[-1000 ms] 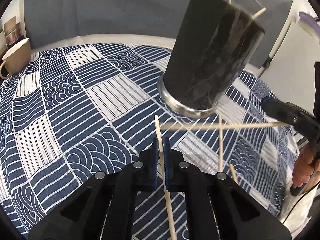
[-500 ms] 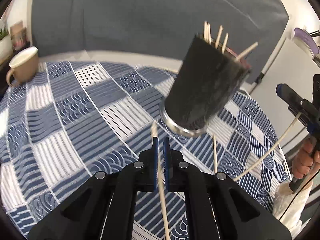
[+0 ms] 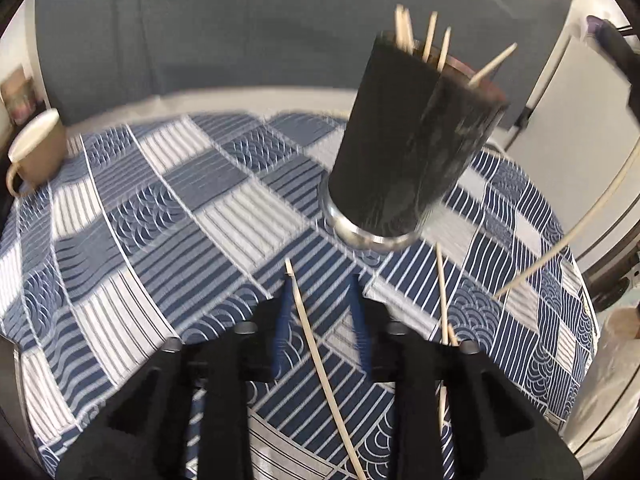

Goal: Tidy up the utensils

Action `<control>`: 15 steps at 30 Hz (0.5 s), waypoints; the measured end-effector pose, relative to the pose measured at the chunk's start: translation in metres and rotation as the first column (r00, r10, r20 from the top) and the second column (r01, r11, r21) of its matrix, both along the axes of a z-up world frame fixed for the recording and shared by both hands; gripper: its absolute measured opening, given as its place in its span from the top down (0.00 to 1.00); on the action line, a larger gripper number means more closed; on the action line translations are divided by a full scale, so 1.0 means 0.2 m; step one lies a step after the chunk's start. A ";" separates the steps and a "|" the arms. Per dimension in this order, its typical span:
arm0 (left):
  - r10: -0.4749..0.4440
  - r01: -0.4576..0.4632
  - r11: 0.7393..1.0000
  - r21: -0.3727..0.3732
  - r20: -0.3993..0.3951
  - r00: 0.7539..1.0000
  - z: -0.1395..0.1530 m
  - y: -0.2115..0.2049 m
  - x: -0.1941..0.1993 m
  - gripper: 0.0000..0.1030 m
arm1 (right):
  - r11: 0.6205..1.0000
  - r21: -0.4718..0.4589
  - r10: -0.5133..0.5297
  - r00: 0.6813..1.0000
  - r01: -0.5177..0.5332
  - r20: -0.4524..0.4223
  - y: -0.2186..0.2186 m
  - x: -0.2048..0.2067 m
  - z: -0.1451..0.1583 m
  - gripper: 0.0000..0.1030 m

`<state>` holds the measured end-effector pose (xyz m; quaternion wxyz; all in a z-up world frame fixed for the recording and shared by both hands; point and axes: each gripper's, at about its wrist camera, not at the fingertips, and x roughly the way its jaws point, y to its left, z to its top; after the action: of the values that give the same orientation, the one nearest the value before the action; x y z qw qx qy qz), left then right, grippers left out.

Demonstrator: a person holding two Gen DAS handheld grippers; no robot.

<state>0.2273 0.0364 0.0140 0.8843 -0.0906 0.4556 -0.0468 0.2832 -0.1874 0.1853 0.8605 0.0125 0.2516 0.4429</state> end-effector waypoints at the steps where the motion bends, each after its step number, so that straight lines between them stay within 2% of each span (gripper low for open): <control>1: 0.004 -0.004 1.000 0.011 -0.016 1.000 -0.02 0.00 0.00 0.67 | 1.000 -0.001 -0.002 1.000 0.002 0.003 0.01 0.00 0.01 0.96; 9: 0.016 -0.008 0.998 0.060 -0.143 0.990 -0.20 0.00 0.02 0.67 | 1.000 -0.022 0.008 1.000 -0.008 0.019 0.09 0.01 0.06 0.96; 11: 0.025 -0.014 0.996 0.088 -0.127 0.992 -0.20 -0.01 0.01 0.74 | 1.000 -0.030 0.010 1.000 -0.010 0.020 0.10 0.01 0.07 0.96; 13: 0.008 0.004 0.995 0.101 -0.119 0.993 -0.20 -0.01 0.00 0.89 | 0.999 -0.036 0.011 1.000 -0.010 0.016 0.11 0.02 0.07 0.96; 15: 0.015 -0.003 0.995 0.101 -0.119 0.993 -0.21 0.03 0.00 0.93 | 0.999 -0.040 0.005 1.000 -0.004 0.018 0.11 0.02 0.07 0.96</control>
<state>0.2280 0.0417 -0.0271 0.8590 -0.0507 0.5092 -0.0145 0.2877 -0.1646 0.2002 0.8619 -0.0094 0.2526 0.4397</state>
